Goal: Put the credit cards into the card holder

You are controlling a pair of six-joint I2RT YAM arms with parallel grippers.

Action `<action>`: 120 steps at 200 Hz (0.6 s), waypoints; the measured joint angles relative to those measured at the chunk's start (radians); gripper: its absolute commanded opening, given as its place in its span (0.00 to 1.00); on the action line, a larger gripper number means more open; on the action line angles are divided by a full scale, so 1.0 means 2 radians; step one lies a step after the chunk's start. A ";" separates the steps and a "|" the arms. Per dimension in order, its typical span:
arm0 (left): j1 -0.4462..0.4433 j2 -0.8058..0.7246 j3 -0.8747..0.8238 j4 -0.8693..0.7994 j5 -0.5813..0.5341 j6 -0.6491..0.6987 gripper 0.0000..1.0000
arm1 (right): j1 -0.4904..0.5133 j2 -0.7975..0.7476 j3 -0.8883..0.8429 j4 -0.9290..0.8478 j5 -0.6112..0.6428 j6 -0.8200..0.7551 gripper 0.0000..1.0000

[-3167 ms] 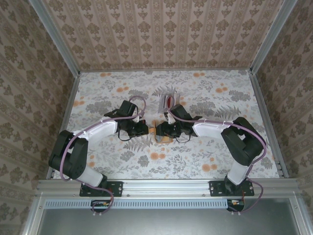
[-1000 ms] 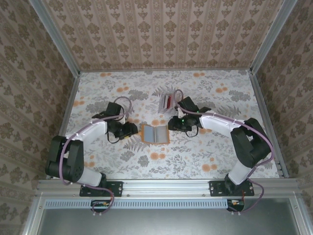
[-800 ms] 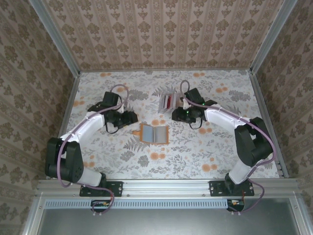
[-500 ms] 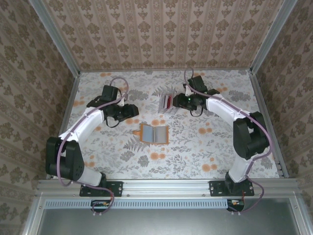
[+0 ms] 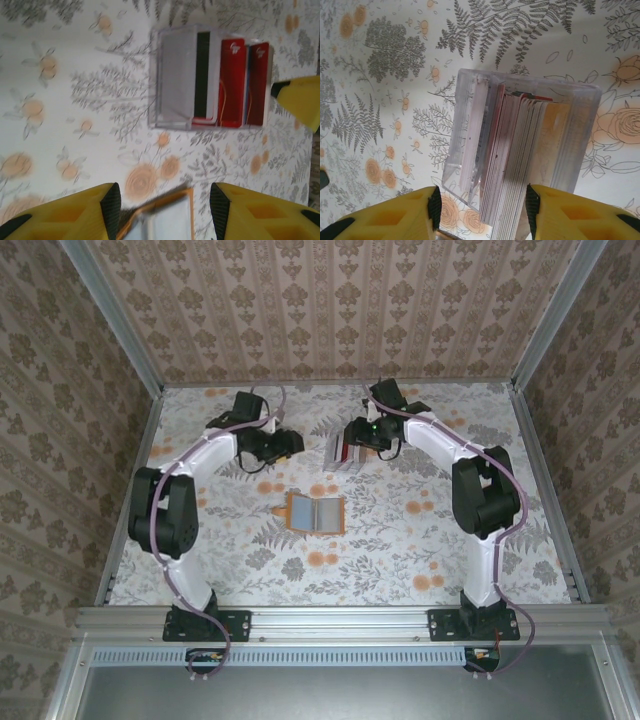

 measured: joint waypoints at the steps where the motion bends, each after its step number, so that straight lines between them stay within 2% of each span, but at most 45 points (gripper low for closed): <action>1: 0.000 0.001 0.001 0.000 0.000 0.000 0.53 | 0.000 0.000 0.000 0.000 0.000 0.000 0.51; 69: -0.025 0.119 0.096 0.017 0.022 -0.007 0.52 | 0.000 0.005 0.024 -0.038 0.032 -0.008 0.51; 120: -0.048 0.165 0.120 0.028 0.040 -0.019 0.52 | 0.006 0.041 0.066 -0.062 0.046 -0.014 0.52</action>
